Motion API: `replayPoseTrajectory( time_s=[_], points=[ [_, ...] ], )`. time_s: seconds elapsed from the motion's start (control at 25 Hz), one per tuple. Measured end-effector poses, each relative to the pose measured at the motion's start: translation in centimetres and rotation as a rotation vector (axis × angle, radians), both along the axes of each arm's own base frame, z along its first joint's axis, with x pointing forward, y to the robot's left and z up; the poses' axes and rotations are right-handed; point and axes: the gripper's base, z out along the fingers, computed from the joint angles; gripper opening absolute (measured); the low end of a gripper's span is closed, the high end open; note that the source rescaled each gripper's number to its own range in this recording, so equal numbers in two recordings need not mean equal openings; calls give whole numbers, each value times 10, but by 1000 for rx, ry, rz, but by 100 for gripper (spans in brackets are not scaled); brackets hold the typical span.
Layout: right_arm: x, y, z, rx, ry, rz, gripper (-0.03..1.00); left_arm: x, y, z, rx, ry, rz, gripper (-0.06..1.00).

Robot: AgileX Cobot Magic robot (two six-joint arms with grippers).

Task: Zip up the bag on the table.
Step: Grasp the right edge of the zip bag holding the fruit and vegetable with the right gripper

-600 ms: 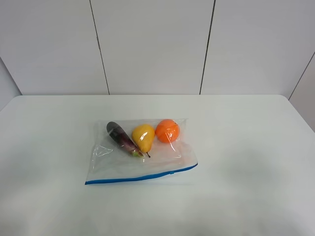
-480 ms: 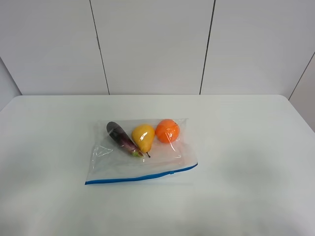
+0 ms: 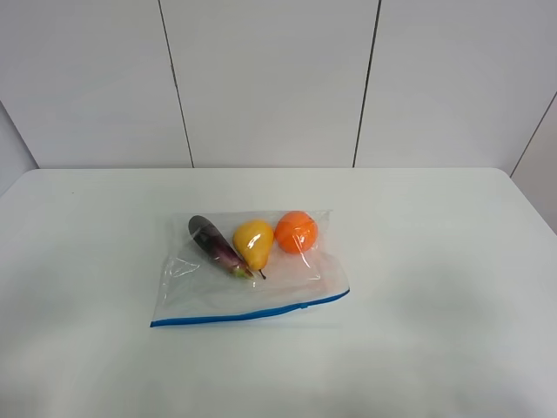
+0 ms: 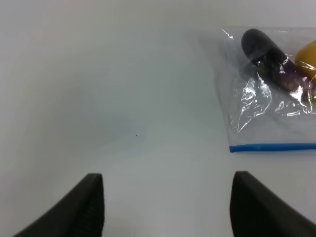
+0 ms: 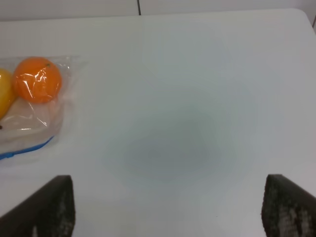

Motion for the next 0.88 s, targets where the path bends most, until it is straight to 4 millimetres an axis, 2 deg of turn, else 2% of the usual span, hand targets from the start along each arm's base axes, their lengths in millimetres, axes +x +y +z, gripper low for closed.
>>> replayPoseTrajectory(
  time_s=[0.88],
  points=[
    [0,0,0,0,-1,0,94,0,0,0,0,0,0,83]
  ],
)
